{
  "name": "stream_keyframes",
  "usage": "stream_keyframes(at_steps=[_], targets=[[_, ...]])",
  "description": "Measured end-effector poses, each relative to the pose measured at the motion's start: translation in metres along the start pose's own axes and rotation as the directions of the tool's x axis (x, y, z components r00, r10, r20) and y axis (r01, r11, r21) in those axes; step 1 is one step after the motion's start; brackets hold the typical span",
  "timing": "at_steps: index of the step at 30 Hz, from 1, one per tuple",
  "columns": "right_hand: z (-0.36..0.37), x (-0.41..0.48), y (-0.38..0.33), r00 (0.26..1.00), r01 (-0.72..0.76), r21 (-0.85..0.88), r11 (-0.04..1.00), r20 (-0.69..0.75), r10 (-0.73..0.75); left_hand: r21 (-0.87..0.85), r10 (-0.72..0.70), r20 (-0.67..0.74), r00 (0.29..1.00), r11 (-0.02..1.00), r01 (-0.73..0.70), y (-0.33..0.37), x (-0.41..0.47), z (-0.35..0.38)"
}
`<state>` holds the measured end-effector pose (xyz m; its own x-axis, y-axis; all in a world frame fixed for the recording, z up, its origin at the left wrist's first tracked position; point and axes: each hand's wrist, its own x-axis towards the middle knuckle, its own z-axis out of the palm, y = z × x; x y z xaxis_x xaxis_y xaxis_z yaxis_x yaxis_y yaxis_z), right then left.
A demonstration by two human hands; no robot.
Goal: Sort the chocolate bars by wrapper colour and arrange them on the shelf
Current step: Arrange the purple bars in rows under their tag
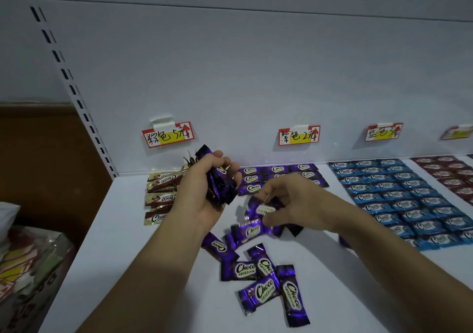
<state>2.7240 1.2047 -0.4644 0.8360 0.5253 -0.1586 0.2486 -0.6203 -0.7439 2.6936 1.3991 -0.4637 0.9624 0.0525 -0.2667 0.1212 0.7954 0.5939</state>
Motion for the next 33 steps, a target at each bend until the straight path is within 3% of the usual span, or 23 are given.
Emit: stream_keyframes(at_steps=[3, 9, 13, 16, 18, 21, 26, 30, 33], targets=[[-0.015, -0.003, -0.007, 0.995, 0.013, 0.289, 0.957, -0.103, 0.018, -0.016, -0.017, -0.004, 1.0, 1.0, 0.017, -0.004, 0.002, 0.003], [-0.023, 0.002, -0.021, 0.959, 0.146, 0.487, 0.861, -0.283, -0.003, -0.076, -0.039, 0.014, 0.999, 0.996, 0.04, -0.007, -0.002, 0.007], [-0.032, 0.005, -0.021, 0.932, 0.218, 0.685, 0.696, -0.358, 0.061, -0.18, 0.055, -0.032, 0.998, 0.982, -0.06, -0.004, 0.004, 0.0], [-0.026, 0.009, -0.026, 0.9, 0.317, 0.753, 0.577, -0.431, 0.069, -0.182, 0.024, -0.007, 1.0, 0.983, -0.025, -0.009, 0.002, 0.003], [-0.016, 0.01, -0.028, 0.866, 0.367, 0.725, 0.583, -0.495, 0.07, -0.158, -0.021, 0.016, 1.0, 0.987, 0.023, -0.015, -0.004, 0.01], [0.0, 0.008, -0.027, 0.848, 0.364, 0.618, 0.697, -0.529, 0.026, -0.096, -0.056, 0.089, 0.994, 0.993, 0.065, -0.023, -0.012, 0.018], [0.013, 0.007, -0.019, 0.802, 0.286, 0.241, 0.927, -0.589, -0.095, -0.027, -0.008, 0.013, 1.0, 1.0, 0.008, -0.032, -0.011, 0.017], [0.015, 0.003, -0.016, 0.824, 0.215, 0.006, 0.977, -0.539, -0.178, 0.062, 0.034, -0.051, 0.998, 0.998, -0.031, -0.033, -0.005, 0.012], [0.012, 0.0, -0.013, 0.828, 0.204, -0.006, 0.979, -0.533, -0.175, 0.161, 0.062, -0.004, 0.998, 0.985, -0.06, -0.033, -0.004, 0.009]])
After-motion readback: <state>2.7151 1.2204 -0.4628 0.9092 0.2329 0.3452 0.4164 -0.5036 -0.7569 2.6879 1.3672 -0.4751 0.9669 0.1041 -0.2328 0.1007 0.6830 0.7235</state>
